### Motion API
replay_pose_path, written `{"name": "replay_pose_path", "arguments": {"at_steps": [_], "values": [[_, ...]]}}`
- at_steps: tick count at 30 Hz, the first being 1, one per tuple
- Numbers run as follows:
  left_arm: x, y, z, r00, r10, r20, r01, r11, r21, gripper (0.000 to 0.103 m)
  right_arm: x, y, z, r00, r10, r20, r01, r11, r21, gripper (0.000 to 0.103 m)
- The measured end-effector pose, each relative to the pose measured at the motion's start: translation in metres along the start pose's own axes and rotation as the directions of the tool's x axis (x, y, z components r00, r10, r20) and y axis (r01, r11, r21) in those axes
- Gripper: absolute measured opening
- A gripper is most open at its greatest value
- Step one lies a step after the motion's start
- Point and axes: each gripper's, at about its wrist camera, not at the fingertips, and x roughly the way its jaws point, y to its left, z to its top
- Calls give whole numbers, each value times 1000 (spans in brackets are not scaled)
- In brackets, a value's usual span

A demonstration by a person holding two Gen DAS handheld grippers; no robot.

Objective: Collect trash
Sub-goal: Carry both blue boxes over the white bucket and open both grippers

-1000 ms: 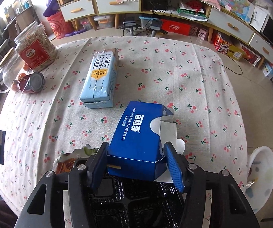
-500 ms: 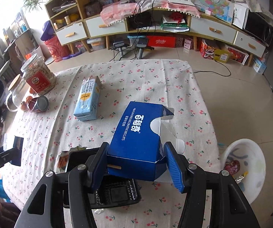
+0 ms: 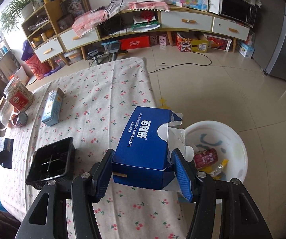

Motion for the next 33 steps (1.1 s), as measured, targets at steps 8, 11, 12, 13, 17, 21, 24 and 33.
{"name": "replay_pose_path", "arguments": {"at_steps": [8, 11, 12, 13, 17, 21, 24, 33], "values": [[11, -60, -5, 998, -68, -12, 69, 994, 87, 94, -6, -72, -23, 999, -45, -13, 46, 995, 92, 60], [17, -81, -8, 997, -79, -20, 80, 990, 116, 94, -4, -97, -34, 998, -61, -28, 64, 990, 127, 60], [19, -87, -8, 996, -82, -23, 84, 989, 122, 94, -2, -104, -36, 997, -66, -35, 70, 988, 136, 60], [22, -92, -8, 996, -85, -27, 88, 988, 128, 94, 1, -111, -37, 997, -68, -43, 74, 987, 145, 60], [31, -112, -12, 995, -89, -38, 94, 984, 151, 94, 14, -130, -40, 996, -61, -66, 72, 982, 176, 60], [39, -131, -16, 996, -83, -40, 89, 977, 193, 94, 26, -139, -37, 994, -73, -78, 86, 978, 188, 64], [45, -143, -19, 996, -77, -42, 84, 971, 223, 94, 27, -145, -36, 993, -97, -72, 109, 977, 181, 75], [65, -191, -27, 993, -83, -88, 106, 952, 289, 94, 11, -174, -53, 992, -102, -69, 115, 971, 209, 75]]}}
